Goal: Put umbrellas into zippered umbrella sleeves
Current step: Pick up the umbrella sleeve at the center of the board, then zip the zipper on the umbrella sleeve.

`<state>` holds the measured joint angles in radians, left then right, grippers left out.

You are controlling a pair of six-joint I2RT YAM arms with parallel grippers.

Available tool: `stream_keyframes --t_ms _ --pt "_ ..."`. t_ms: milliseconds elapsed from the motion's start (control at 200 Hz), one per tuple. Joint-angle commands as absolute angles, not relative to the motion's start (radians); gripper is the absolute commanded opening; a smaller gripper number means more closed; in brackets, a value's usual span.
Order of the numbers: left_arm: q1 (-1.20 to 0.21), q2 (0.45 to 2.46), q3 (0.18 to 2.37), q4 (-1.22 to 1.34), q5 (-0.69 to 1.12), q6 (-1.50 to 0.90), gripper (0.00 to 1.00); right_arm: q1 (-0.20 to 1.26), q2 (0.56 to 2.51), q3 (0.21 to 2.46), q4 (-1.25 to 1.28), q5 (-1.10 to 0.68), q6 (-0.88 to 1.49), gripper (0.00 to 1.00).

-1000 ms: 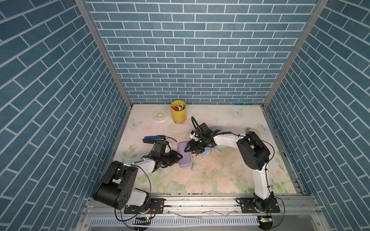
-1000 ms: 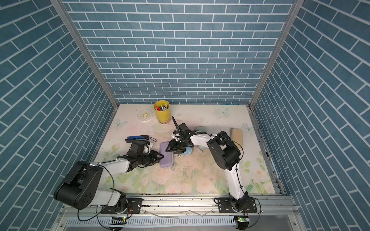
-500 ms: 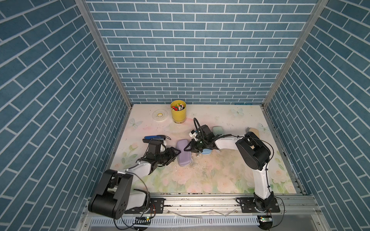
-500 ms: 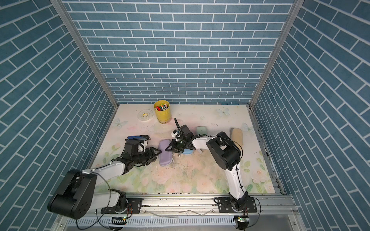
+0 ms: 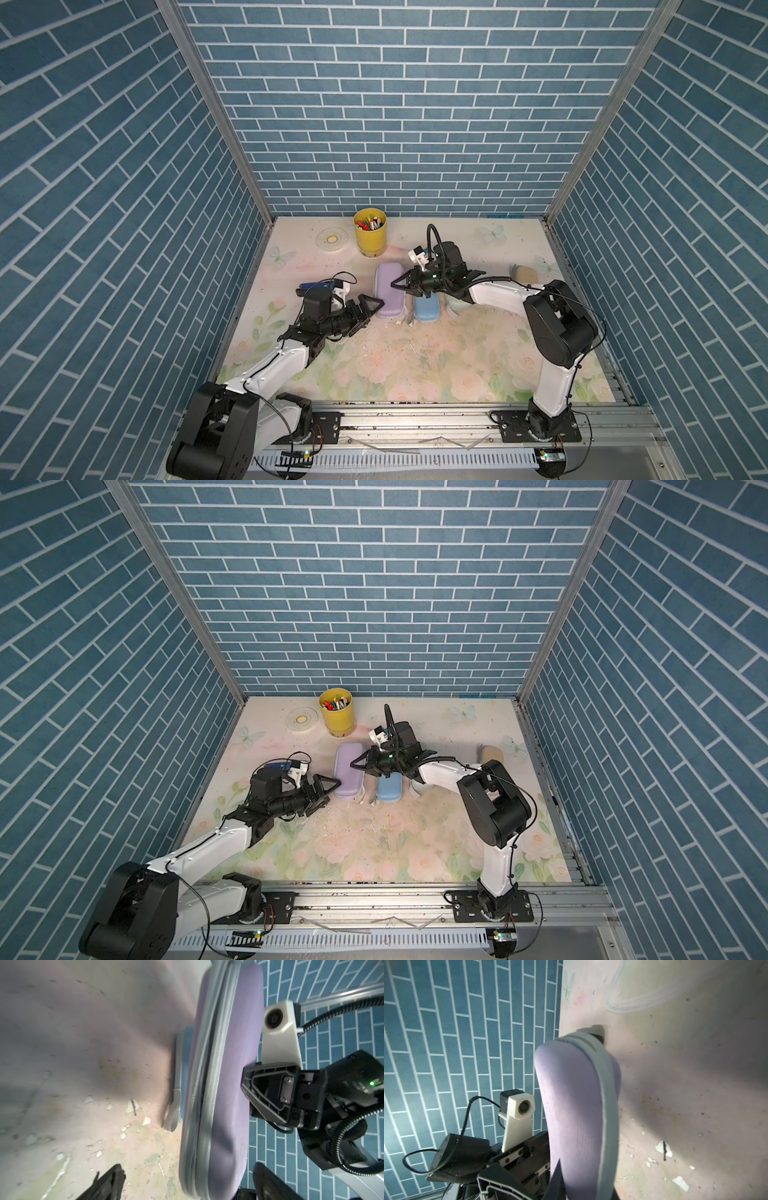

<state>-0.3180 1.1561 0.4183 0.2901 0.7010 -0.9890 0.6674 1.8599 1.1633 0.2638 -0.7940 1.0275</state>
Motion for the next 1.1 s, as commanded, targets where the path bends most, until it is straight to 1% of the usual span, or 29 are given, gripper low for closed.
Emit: stream_keyframes --t_ms 0,55,155,225,280,310,360,420,450,490,560,625,670,750,875,950,1095 --pt "-0.366 1.214 0.452 0.423 0.707 -1.022 0.93 0.676 1.815 1.153 0.414 -0.835 1.138 0.06" --pt "-0.378 1.251 0.451 0.507 0.713 -1.06 0.88 0.682 1.819 1.15 0.442 -0.829 1.165 0.07" --pt "-0.383 1.299 0.468 0.585 0.721 -1.094 0.76 0.699 1.82 1.153 0.442 -0.822 1.174 0.09" --pt "-0.383 1.31 0.489 0.586 0.725 -1.094 0.69 0.707 1.822 1.151 0.44 -0.825 1.182 0.11" --pt "-0.38 1.313 0.506 0.567 0.731 -1.079 0.64 0.707 1.82 1.146 0.442 -0.826 1.189 0.11" --pt "-0.379 1.313 0.515 0.553 0.734 -1.067 0.59 0.706 1.817 1.143 0.438 -0.83 1.188 0.12" --pt "-0.376 1.312 0.527 0.536 0.75 -1.048 0.5 0.702 1.807 1.143 0.436 -0.839 1.185 0.18" --pt "-0.362 1.311 0.536 0.526 0.784 -1.041 0.38 0.687 1.783 1.139 0.417 -0.86 1.163 0.33" --pt "-0.352 1.307 0.54 0.522 0.805 -1.041 0.34 0.668 1.766 1.135 0.386 -0.867 1.132 0.39" --pt "-0.334 1.296 0.544 0.511 0.839 -1.041 0.31 0.639 1.732 1.126 0.307 -0.863 1.056 0.43" --pt "-0.302 1.266 0.555 0.487 0.902 -1.03 0.3 0.594 1.665 1.122 0.095 -0.789 0.839 0.44" --pt "-0.29 1.24 0.58 0.43 0.952 -0.998 0.31 0.597 1.618 1.145 -0.143 -0.611 0.568 0.45" --pt "-0.29 1.226 0.605 0.371 0.975 -0.965 0.31 0.616 1.59 1.126 -0.192 -0.492 0.431 0.45" --pt "-0.29 1.212 0.632 0.324 1.014 -0.947 0.32 0.661 1.54 1.044 -0.128 -0.317 0.274 0.45" --pt "-0.293 1.194 0.65 0.297 1.047 -0.949 0.31 0.769 1.48 0.934 0.072 -0.161 0.069 0.43" --pt "-0.298 1.189 0.653 0.288 1.053 -0.951 0.31 0.829 1.47 0.903 0.182 -0.129 -0.009 0.43" --pt "-0.306 1.183 0.655 0.285 1.045 -0.951 0.31 0.874 1.479 0.904 0.255 -0.158 -0.018 0.4"
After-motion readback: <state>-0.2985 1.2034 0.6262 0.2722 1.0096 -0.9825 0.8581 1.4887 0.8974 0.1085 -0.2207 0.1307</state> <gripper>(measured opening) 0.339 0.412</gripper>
